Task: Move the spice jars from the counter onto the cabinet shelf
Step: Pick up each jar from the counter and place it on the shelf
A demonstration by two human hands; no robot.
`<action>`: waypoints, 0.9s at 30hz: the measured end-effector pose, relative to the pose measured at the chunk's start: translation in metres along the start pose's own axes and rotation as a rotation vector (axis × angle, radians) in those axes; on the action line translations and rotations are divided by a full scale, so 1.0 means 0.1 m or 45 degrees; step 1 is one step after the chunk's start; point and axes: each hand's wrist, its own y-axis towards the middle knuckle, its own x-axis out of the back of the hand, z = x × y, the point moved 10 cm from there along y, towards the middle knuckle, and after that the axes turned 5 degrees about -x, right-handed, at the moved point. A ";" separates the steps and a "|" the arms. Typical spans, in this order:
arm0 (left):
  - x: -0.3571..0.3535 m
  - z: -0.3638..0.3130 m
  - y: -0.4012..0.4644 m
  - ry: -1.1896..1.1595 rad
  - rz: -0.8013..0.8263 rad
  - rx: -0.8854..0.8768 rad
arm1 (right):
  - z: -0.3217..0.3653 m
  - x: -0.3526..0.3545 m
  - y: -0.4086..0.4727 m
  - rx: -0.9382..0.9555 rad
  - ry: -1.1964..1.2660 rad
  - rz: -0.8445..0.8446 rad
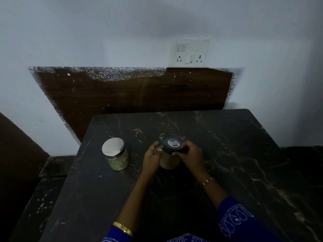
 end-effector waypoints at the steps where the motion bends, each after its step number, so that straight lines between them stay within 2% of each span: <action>1: 0.02 -0.07 0.00 0.008 -0.015 -0.021 | 0.06 0.06 0.00 0.015 0.024 0.030; 7: 0.31 -0.34 -0.10 -0.048 -0.115 -0.043 | 0.46 0.41 -0.07 0.000 0.377 0.412; 10: 0.19 -0.38 -0.22 -0.113 0.072 0.086 | 0.56 0.60 -0.11 -0.011 0.649 0.538; 12: -0.05 -0.41 -0.34 -0.304 0.264 0.153 | 0.55 0.68 -0.11 -0.043 0.865 0.582; 14: -0.29 -0.43 -0.41 -0.519 0.367 0.192 | 0.49 0.73 -0.09 -0.077 1.022 0.569; 16: -0.45 -0.39 -0.40 -0.582 0.346 0.186 | 0.40 0.78 -0.06 -0.124 1.069 0.479; 18: -0.59 -0.41 -0.41 -0.555 0.300 0.137 | 0.29 0.85 -0.04 -0.172 1.035 0.338; 22: -0.79 -0.63 -0.46 -0.457 0.201 -0.098 | 0.08 0.95 -0.04 -0.294 0.949 0.133; 27: -0.94 -0.86 -0.56 -0.134 -0.007 -0.368 | -0.02 0.99 -0.15 -0.384 0.902 0.176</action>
